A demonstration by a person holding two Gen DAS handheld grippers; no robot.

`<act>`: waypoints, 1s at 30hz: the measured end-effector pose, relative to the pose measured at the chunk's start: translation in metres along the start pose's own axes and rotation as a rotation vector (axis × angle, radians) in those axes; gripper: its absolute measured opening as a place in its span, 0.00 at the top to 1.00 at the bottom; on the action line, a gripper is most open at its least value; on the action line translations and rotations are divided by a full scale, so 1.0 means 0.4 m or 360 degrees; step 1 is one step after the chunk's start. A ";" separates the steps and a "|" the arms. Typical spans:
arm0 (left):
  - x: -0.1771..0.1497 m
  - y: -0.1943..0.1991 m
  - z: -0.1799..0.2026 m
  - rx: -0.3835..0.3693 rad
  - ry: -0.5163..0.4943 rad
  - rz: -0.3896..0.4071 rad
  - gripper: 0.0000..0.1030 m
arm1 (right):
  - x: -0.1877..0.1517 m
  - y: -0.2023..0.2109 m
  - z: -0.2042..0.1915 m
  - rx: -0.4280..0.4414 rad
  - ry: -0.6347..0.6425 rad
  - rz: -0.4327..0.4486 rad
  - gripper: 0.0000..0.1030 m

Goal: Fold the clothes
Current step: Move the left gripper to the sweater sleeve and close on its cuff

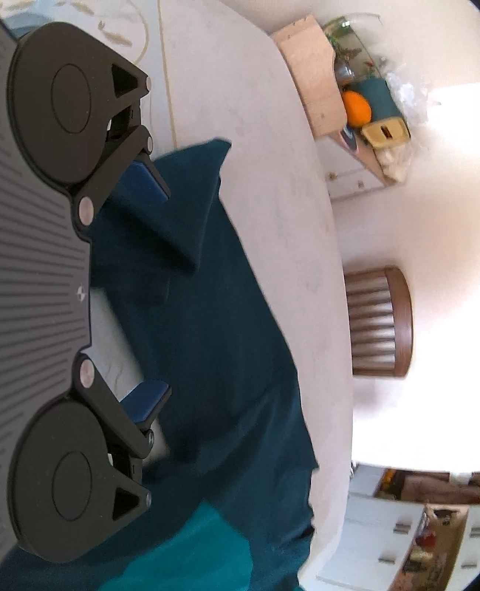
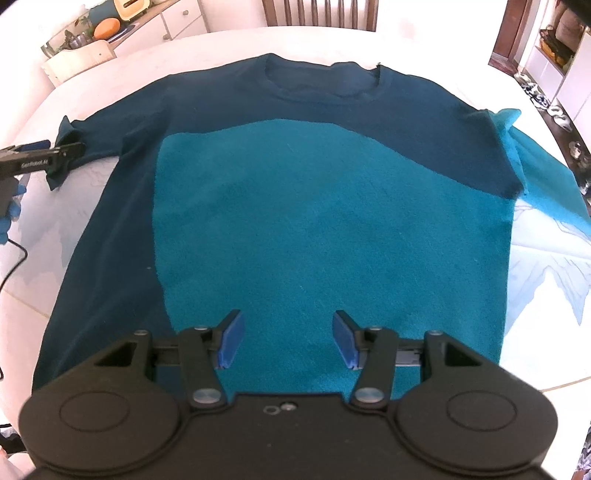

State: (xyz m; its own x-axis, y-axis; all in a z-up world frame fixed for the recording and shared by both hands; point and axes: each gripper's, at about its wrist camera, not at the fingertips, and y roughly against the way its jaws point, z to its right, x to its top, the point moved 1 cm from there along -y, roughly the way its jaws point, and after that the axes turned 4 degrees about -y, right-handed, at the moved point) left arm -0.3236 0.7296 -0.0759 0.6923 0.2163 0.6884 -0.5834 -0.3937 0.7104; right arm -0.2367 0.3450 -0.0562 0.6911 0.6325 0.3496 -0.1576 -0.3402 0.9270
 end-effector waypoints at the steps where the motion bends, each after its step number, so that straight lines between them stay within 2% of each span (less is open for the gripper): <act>1: 0.001 -0.008 -0.013 0.0023 0.0029 -0.0016 0.08 | -0.001 -0.001 0.002 -0.0003 -0.0005 -0.0002 0.00; 3: 0.002 -0.023 -0.042 0.0076 0.0097 -0.0056 0.40 | -0.004 -0.002 0.005 -0.0011 -0.0012 -0.0006 0.00; 4: -0.001 -0.027 -0.060 0.0099 0.0145 -0.0069 0.44 | -0.005 -0.004 0.006 -0.0014 -0.0014 -0.0008 0.00; 5: -0.004 -0.029 -0.080 0.0113 0.0202 -0.0076 0.55 | -0.005 -0.005 0.006 -0.0016 -0.0013 -0.0011 0.00; 6: -0.007 -0.029 -0.097 0.0131 0.0241 -0.0078 0.71 | -0.005 -0.007 0.006 -0.0018 -0.0012 -0.0014 0.00; 10: -0.017 -0.017 -0.150 0.0221 0.0310 -0.0062 0.74 | -0.005 -0.013 0.006 -0.0024 -0.0009 -0.0027 0.00; 13: -0.024 0.006 -0.190 0.0263 0.0367 -0.0026 0.84 | -0.006 -0.018 0.006 -0.0029 -0.0007 -0.0036 0.00; 17: -0.058 0.052 -0.272 0.0319 0.0574 -0.0004 0.85 | -0.006 -0.025 0.006 -0.0036 -0.0004 -0.0049 0.00; 19: -0.087 0.064 -0.302 0.0355 0.0609 -0.0037 0.85 | -0.007 -0.028 0.009 -0.0036 -0.0009 -0.0058 0.00; 24: -0.149 0.065 -0.323 0.0365 0.0536 -0.0164 0.85 | -0.014 -0.040 0.014 -0.0045 0.0000 -0.0090 0.00; 28: -0.122 0.085 -0.272 0.0266 0.0378 -0.0100 0.83 | -0.011 -0.040 0.013 -0.0042 0.0005 -0.0091 0.00; 29: -0.115 0.089 -0.259 0.0241 0.0338 -0.0084 0.77 | -0.010 -0.039 0.012 -0.0041 0.0008 -0.0091 0.00; 30: -0.108 0.094 -0.246 0.0216 0.0299 -0.0068 0.66 | -0.009 -0.038 0.010 -0.0041 0.0013 -0.0089 0.00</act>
State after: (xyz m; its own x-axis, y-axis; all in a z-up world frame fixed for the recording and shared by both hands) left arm -0.4174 0.7932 -0.0646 0.6167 0.3929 0.6821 -0.4838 -0.4943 0.7222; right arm -0.2339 0.3451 -0.0720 0.6936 0.6558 0.2979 -0.1367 -0.2863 0.9484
